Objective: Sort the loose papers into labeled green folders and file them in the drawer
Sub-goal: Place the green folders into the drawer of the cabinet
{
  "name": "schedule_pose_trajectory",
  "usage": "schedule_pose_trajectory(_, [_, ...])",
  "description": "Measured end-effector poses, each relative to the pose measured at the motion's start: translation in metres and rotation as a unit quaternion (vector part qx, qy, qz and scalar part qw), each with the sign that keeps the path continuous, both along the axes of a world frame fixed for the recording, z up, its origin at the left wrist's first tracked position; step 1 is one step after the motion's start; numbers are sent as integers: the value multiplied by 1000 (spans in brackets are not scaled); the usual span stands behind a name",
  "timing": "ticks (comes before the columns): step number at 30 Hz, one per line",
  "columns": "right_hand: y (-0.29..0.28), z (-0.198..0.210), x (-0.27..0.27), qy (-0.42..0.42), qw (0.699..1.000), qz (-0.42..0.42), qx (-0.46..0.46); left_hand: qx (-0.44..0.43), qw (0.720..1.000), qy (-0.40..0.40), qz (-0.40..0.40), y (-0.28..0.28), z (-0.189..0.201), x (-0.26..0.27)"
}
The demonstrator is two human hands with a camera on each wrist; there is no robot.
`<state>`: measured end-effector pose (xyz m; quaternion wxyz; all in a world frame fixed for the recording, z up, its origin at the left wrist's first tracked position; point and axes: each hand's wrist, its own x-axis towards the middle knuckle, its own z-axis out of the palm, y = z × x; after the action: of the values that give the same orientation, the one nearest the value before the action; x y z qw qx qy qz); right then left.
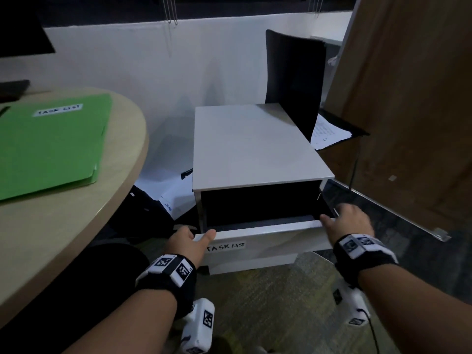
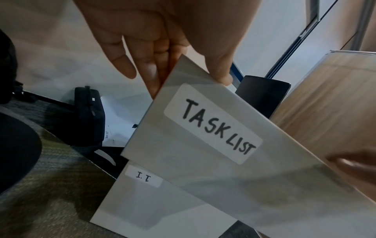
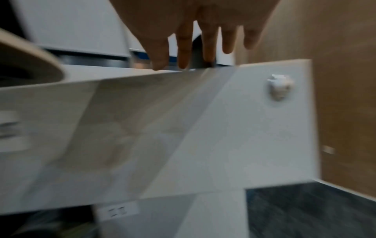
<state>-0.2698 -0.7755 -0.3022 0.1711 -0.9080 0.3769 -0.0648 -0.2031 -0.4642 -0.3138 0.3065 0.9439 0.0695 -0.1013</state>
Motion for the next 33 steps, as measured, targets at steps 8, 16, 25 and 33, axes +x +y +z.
schedule_pose_trajectory(8, [134, -2, -44, -20, 922, 385, 39, 50, 997, 37, -42, 11, 20, -57])
schedule_pose_trajectory(16, [147, 7, -72, 31, 912, 408, -27, -62, 974, -190, -105, 26, 144, -53])
schedule_pose_trajectory(25, [151, 14, -71, 63, 914, 400, -23, 270, 957, -79, -67, 84, 242, 20])
schedule_pose_trajectory(33, [147, 12, -73, 59, 913, 403, -1, 471, 862, 69, -176, 95, 216, 13])
